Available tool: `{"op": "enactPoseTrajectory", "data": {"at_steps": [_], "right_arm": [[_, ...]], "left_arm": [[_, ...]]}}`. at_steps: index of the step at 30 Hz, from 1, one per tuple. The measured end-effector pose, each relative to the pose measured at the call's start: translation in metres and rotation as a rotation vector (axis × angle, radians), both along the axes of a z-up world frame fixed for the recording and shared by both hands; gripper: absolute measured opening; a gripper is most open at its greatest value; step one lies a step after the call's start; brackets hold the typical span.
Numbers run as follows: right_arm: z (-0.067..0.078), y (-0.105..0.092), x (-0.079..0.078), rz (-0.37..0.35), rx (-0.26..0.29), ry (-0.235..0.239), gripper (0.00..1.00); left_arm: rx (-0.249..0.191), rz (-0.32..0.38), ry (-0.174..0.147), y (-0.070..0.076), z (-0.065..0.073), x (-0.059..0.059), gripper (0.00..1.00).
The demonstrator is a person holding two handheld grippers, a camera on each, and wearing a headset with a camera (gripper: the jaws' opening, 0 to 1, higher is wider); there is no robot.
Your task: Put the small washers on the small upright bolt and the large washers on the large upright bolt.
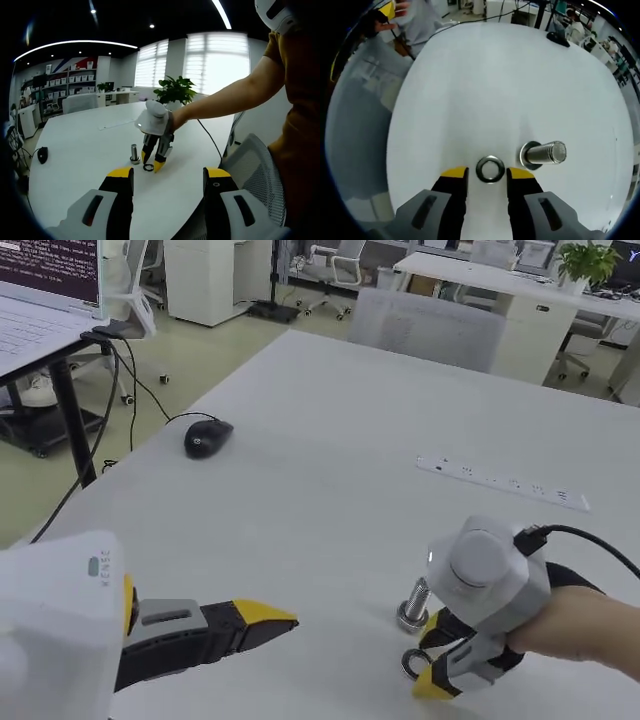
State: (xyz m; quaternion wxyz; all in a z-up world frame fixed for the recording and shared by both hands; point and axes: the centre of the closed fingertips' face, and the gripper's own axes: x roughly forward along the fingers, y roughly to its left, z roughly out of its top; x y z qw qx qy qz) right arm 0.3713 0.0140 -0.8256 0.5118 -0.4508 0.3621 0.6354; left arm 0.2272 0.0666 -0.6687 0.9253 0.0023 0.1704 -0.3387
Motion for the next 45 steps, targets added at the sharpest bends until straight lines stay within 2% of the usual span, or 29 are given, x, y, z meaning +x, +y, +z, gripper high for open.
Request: {"op": "enactPoseTrajectory", "data": {"at_steps": [11,18,26,32,45], "right_arm": [[0.000,0.001,0.003,0.015,0.005,-0.010,0.25],[0.000,0.002,0.004,-0.015,0.008,-0.010,0.22],[0.006,0.002,0.000,0.011,0.010,-0.029,0.21],[0.026,-0.002,0.002,0.024,0.019,-0.047,0.21],[0.075,0.004,0.023,0.044,0.050,-0.142,0.22]], "left_arm": [[0.000,-0.001,0.003,0.001,-0.002,0.003,0.55],[-0.002,-0.005,0.006,0.000,-0.002,0.003,0.55],[-0.002,-0.009,0.006,0.001,-0.004,0.005,0.55],[-0.002,-0.012,0.002,-0.001,-0.002,0.005,0.55],[0.004,-0.038,-0.007,-0.007,0.000,0.008,0.55]]}}
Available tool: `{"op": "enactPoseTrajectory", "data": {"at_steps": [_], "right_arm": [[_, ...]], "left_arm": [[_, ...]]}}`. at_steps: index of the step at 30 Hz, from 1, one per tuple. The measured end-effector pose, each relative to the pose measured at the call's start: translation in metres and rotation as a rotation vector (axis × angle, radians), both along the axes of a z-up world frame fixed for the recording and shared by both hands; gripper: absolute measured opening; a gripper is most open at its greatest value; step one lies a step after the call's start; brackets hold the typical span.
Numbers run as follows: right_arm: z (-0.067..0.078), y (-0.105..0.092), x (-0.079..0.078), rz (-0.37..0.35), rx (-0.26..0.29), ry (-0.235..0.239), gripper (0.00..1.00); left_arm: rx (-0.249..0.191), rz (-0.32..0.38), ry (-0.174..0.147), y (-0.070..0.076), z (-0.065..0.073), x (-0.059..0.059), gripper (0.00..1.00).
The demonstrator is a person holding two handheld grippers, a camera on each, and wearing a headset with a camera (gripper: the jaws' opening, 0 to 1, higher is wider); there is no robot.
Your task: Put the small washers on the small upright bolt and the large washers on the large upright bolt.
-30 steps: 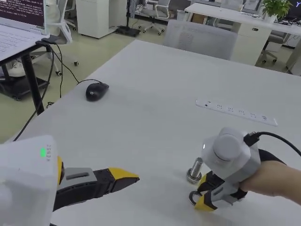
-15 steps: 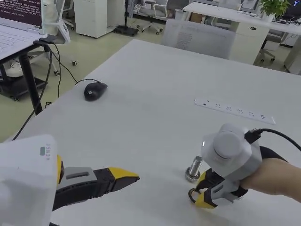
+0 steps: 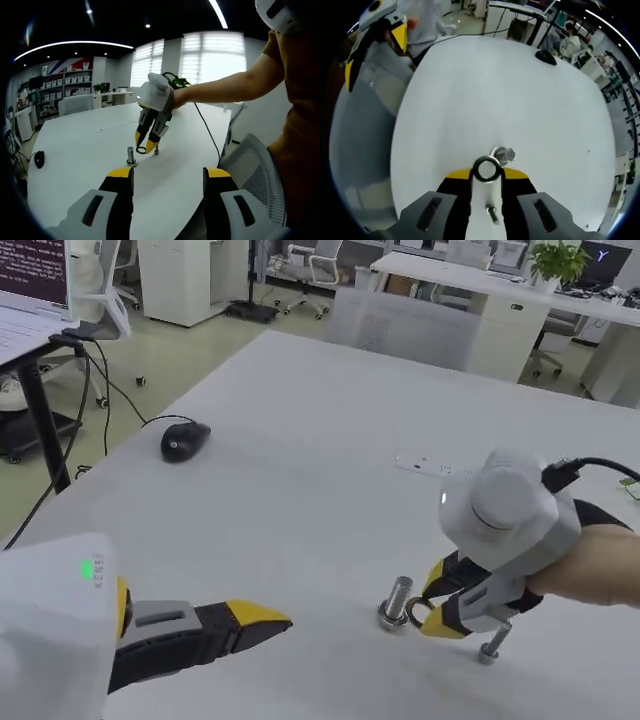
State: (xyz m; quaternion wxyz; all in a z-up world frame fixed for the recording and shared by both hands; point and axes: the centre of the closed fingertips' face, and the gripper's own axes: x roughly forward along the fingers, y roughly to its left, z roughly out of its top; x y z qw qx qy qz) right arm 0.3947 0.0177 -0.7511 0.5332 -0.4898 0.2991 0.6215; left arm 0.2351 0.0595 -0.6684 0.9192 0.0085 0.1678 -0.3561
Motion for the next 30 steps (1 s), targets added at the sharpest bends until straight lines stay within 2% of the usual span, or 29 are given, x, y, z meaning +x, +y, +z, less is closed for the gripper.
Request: {"op": "enactPoseTrajectory", "data": {"at_steps": [3,6,14,30], "right_arm": [[0.010,0.009,0.009,0.010,0.009,-0.027,0.22],[0.012,0.016,0.017,0.013,0.004,-0.036,0.22],[0.001,0.025,0.022,0.043,-0.032,-0.037,0.22],[-0.025,0.023,0.027,0.056,-0.086,-0.013,0.22]], "left_arm": [[-0.004,-0.003,-0.003,-0.001,0.002,0.000,0.55],[0.000,-0.001,-0.004,0.000,0.002,0.000,0.55],[-0.005,0.012,-0.006,0.003,0.005,0.001,0.55],[-0.014,0.020,0.011,0.005,-0.001,0.005,0.55]]}}
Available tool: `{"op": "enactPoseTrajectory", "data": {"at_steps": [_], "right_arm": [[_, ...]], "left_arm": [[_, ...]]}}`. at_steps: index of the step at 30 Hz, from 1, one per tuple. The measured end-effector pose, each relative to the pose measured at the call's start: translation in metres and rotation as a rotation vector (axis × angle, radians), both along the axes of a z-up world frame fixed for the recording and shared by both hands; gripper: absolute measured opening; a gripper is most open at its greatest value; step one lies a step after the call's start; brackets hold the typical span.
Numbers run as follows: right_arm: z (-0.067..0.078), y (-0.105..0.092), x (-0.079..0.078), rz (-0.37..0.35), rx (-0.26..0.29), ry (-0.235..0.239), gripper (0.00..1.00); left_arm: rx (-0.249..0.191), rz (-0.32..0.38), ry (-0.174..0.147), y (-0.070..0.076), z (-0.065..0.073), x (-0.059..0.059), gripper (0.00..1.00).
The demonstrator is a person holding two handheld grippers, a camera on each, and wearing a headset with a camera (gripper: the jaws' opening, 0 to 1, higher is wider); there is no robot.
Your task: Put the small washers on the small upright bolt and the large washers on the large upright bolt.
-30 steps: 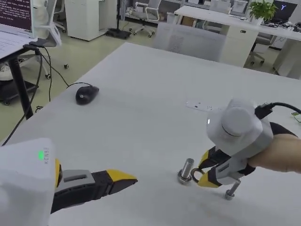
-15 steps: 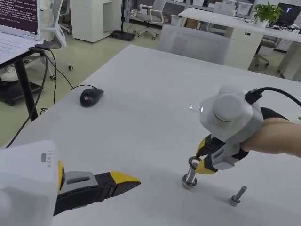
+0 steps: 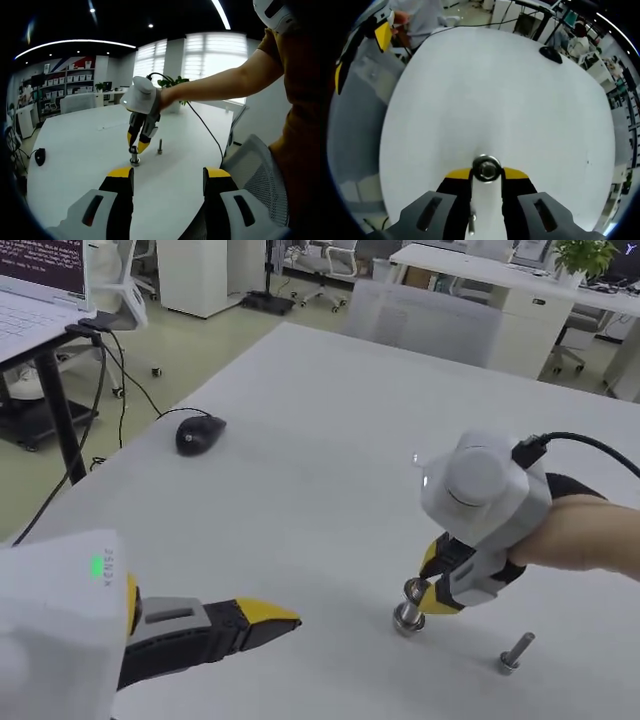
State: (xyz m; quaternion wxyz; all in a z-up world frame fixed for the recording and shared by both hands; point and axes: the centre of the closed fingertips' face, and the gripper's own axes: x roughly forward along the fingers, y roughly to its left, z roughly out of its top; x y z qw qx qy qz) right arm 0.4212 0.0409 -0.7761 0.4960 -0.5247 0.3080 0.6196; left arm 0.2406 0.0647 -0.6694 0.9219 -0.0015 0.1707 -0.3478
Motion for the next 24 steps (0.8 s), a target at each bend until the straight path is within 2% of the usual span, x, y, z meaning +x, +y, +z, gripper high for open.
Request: {"op": "enactPoseTrajectory", "data": {"at_steps": [19,24], "right_arm": [[-0.034,-0.002,0.002,-0.018,-0.008,0.040,0.22],[-0.032,0.001,0.002,-0.024,0.010,0.064,0.23]], "left_arm": [[-0.006,0.007,0.016,0.004,-0.007,0.006,0.55],[-0.006,0.011,0.022,0.005,-0.009,0.007,0.55]]}}
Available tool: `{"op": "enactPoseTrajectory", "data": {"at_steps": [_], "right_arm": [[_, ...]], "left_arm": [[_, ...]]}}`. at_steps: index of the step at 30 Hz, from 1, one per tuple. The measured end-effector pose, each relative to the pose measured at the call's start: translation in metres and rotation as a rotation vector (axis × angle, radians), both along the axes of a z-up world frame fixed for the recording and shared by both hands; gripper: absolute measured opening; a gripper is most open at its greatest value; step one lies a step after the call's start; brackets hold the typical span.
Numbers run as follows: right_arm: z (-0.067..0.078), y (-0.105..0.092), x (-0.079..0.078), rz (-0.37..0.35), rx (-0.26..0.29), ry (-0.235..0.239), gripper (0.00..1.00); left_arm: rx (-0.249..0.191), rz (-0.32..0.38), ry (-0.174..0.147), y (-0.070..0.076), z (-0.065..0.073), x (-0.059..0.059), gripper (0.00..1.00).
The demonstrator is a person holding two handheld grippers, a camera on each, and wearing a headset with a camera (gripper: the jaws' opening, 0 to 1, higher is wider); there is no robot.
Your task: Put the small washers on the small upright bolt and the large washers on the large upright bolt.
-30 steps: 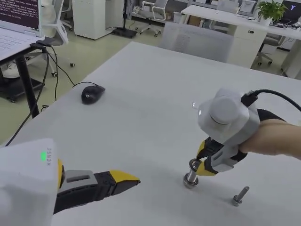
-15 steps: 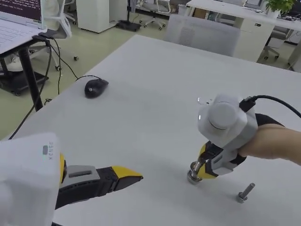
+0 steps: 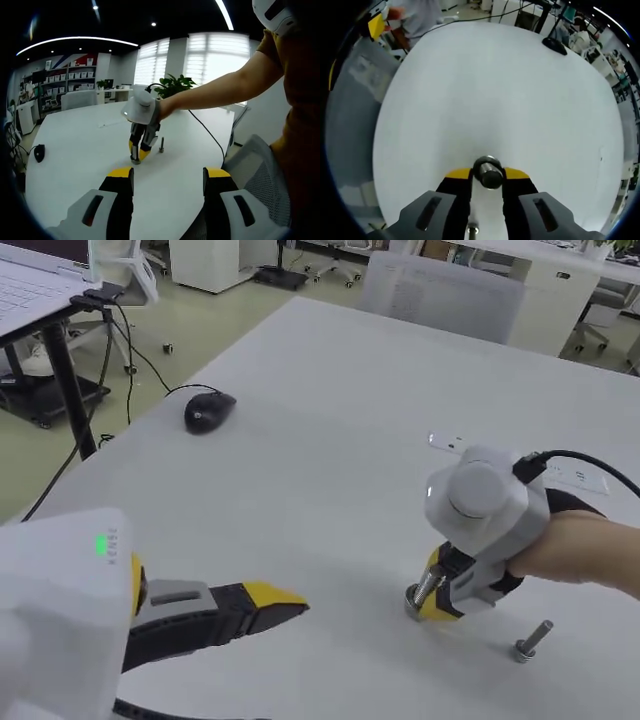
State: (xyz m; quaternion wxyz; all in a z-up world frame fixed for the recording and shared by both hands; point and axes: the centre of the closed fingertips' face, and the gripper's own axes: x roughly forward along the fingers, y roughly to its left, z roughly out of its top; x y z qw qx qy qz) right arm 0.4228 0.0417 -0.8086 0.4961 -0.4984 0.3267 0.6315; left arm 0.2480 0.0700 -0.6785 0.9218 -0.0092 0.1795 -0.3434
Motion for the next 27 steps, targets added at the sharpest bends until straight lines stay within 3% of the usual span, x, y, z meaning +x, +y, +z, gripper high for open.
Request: {"op": "enactPoseTrajectory", "data": {"at_steps": [7,14,22,27], "right_arm": [[0.001,-0.003,-0.001,-0.009,0.025,0.003,0.29],[0.020,-0.010,-0.005,-0.034,0.081,-0.016,0.29],[0.037,-0.035,-0.026,-0.074,0.177,-0.036,0.28],[0.039,-0.047,-0.043,-0.101,0.224,-0.039,0.28]], "left_arm": [[0.001,-0.002,-0.001,0.000,0.000,0.002,0.55],[0.005,-0.011,-0.002,-0.001,0.000,0.001,0.55],[-0.018,-0.037,-0.021,-0.009,0.005,-0.002,0.55],[-0.012,-0.045,-0.009,-0.010,0.003,-0.006,0.55]]}}
